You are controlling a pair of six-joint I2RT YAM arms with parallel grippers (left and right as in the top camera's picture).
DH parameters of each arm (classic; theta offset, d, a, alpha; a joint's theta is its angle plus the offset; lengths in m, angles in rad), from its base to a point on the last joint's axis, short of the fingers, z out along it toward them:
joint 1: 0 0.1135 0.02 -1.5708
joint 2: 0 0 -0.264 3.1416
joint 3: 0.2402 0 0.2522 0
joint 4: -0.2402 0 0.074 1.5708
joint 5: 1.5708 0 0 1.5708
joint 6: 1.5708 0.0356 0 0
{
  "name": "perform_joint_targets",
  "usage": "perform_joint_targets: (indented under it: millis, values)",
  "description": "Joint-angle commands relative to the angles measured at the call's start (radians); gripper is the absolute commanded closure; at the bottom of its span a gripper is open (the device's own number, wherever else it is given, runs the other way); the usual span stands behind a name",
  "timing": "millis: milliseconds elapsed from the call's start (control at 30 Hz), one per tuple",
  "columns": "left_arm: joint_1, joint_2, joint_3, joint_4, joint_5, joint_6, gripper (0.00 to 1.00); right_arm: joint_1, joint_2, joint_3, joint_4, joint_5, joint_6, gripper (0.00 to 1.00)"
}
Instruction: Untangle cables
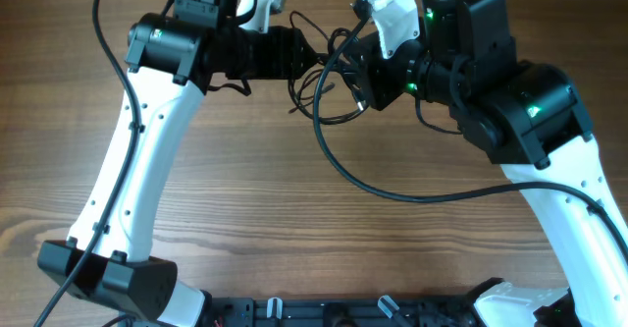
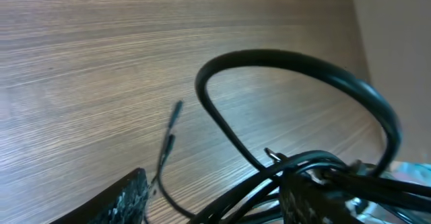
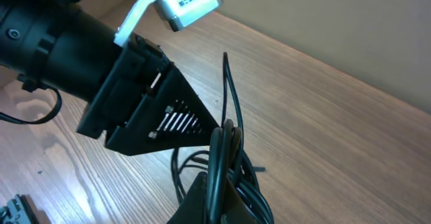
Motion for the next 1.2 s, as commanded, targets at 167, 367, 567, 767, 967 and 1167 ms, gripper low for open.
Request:
perform_joint_targets:
  millis: [167,367,567,767,967,1167]
  values:
    - [-0.026,0.091,-0.005,0.034,-0.063,-0.005,0.39,0.002,0.002,0.003,0.007,-0.048,0.004,0.96]
    - [-0.026,0.092,-0.005,0.040,0.000,-0.028,0.38,0.002,-0.008,0.003,0.020,-0.047,-0.003,0.96]
    - [-0.026,0.088,-0.005,0.036,0.161,-0.029,0.39,0.002,-0.008,0.003,0.033,0.003,-0.004,0.96]
    - [-0.026,0.087,-0.005,0.026,0.165,-0.027,0.39,0.002,-0.007,0.003,0.063,0.059,-0.029,0.96]
    - [-0.026,0.087,-0.005,0.026,0.089,-0.027,0.39,0.002,-0.007,0.003,0.096,0.085,-0.028,0.96]
    - [-0.027,0.089,-0.005,0.060,-0.041,-0.027,0.43,0.002,-0.008,0.003,0.079,-0.092,-0.016,0.96]
